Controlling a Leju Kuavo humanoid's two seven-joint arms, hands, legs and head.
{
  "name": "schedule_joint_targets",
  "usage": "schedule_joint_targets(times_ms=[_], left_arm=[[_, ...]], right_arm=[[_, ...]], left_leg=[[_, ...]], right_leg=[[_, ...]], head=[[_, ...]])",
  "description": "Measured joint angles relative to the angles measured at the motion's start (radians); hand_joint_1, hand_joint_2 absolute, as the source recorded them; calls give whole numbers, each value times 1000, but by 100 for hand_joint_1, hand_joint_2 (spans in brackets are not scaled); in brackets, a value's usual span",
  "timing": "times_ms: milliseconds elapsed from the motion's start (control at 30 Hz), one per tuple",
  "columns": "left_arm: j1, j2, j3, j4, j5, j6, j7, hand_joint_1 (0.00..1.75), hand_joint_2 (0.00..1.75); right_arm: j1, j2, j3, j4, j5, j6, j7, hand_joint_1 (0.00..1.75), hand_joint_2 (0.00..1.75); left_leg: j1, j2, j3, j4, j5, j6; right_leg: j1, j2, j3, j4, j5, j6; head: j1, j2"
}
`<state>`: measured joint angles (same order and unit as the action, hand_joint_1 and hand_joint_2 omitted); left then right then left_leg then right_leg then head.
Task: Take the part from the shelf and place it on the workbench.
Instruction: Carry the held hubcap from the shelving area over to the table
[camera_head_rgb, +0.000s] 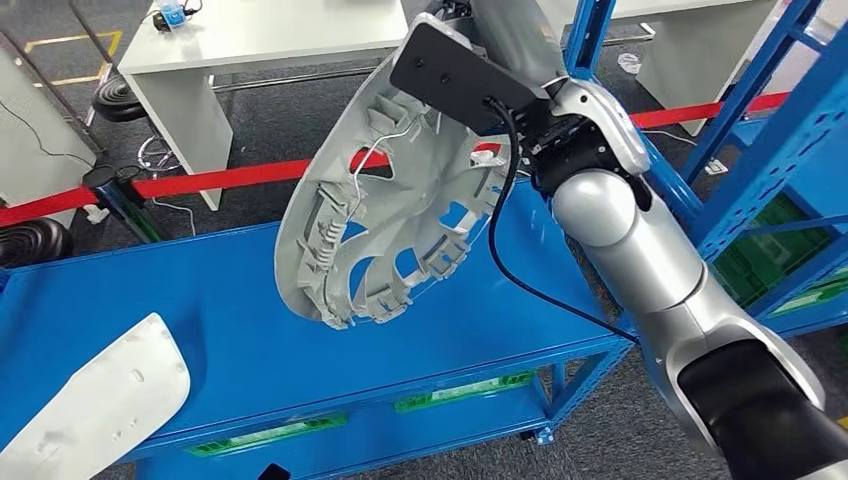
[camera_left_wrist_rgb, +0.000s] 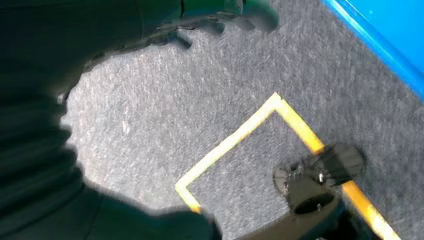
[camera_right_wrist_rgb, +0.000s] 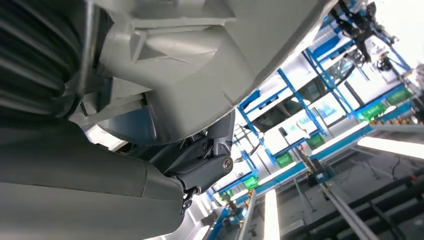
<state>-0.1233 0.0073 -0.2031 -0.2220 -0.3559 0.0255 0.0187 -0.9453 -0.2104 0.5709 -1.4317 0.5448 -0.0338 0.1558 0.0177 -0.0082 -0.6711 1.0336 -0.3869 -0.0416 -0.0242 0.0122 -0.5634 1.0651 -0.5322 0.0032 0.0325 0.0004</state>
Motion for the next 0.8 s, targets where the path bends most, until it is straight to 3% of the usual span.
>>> schedule_joint_targets(times_ms=[67, 100, 200, 233, 267, 300, 333, 400, 467, 567, 600, 667, 733, 767, 800], left_arm=[[3, 0, 1, 1, 0, 0, 0, 0, 175], [5, 0, 2, 1, 0, 0, -1, 0, 175], [5, -1, 2, 2, 0, 0, 0, 0, 175], [4, -1, 2, 2, 0, 0, 0, 0, 175], [4, -1, 2, 2, 0, 0, 1, 0, 175], [4, -1, 2, 2, 0, 0, 1, 0, 175], [4, -1, 2, 2, 0, 0, 2, 0, 175], [3, 2, 2, 2, 0, 0, 2, 0, 175], [1, 4, 3, 1, -1, 1, 1, 0, 175], [0, 4, 5, 1, -2, 2, 2, 0, 175], [-1, 3, 7, 1, -3, 2, 2, 0, 175], [-2, 1, 8, 1, -3, 2, 2, 0, 175], [-2, -2, 9, 0, -3, 2, 3, 0, 175], [-2, -3, 9, 0, -3, 2, 3, 0, 175], [-2, -4, 9, 0, -3, 2, 4, 0, 175]], right_arm=[[-2, 0, 3, 0, 0, 0, 1, 175, 175], [-3, 0, 5, 0, 0, 0, 1, 175, 175], [-4, 0, 8, 0, 0, 0, 1, 175, 175], [-3, 0, 10, 0, 0, 0, 1, 175, 175], [-3, -1, 12, 0, 1, -1, 0, 175, 175], [-3, -1, 14, 0, 2, -2, 0, 175, 175], [-3, -1, 14, 0, 3, -4, 0, 175, 175], [-5, -1, 15, -1, 6, -7, 0, 175, 175], [-8, -1, 15, -1, 9, -8, 0, 175, 175], [-12, -2, 16, -2, 9, -10, 0, 175, 175], [-14, -3, 16, -2, 10, -11, 1, 175, 175], [-18, -5, 17, -1, 10, -12, 1, 175, 175], [-19, -5, 20, -1, 11, -12, 2, 175, 175], [-19, -5, 23, 0, 13, -13, 2, 175, 175], [-18, -5, 26, 0, 16, -14, 2, 175, 175]], left_leg=[[1, 0, -9, 1, -1, -15], [3, 1, -18, 17, -21, -20], [3, 4, -70, 182, -147, -25], [2, 4, -82, 242, -178, -25], [0, 4, -81, 276, -189, -22], [-2, 4, -62, 274, -182, -16], [-6, 4, -23, 232, -162, -8], [-18, 3, 78, 93, -137, 16], [-29, 3, 135, 6, -132, 30], [-31, 5, 133, -22, -109, 40], [-28, 7, 129, -32, -96, 45], [-22, 12, 116, -47, -69, 52], [-22, 13, 90, -45, -50, 53], [-21, 14, 75, -40, -42, 53], [-21, 15, 60, -34, -35, 52]], right_leg=[[-2, -2, -12, -1, 9, -23], [-2, -3, -19, -2, 17, -32], [3, -5, -46, -4, 41, -47], [7, -5, -56, -3, 48, -49], [11, -5, -66, -3, 56, -50], [15, -5, -75, -2, 63, -50], [19, -5, -83, -2, 70, -51], [23, -5, -92, -2, 81, -49], [20, -8, -94, -7, 93, -39], [16, -9, -97, -19, 111, -20], [18, -8, -102, -13, 100, -15], [21, -7, -126, 52, 32, -8], [21, -8, -159, 174, -51, -3], [20, -8, -167, 223, -68, -1], [19, -8, -162, 243, -64, -1]], head=[[0, 0], [-1, 0], [-4, 0], [-4, 0], [-5, 0], [-5, 0], [-5, 0], [-4, 0], [-3, 0], [-4, 0], [-2, 0], [1, 0], [4, 0], [5, 0], [5, 0]])
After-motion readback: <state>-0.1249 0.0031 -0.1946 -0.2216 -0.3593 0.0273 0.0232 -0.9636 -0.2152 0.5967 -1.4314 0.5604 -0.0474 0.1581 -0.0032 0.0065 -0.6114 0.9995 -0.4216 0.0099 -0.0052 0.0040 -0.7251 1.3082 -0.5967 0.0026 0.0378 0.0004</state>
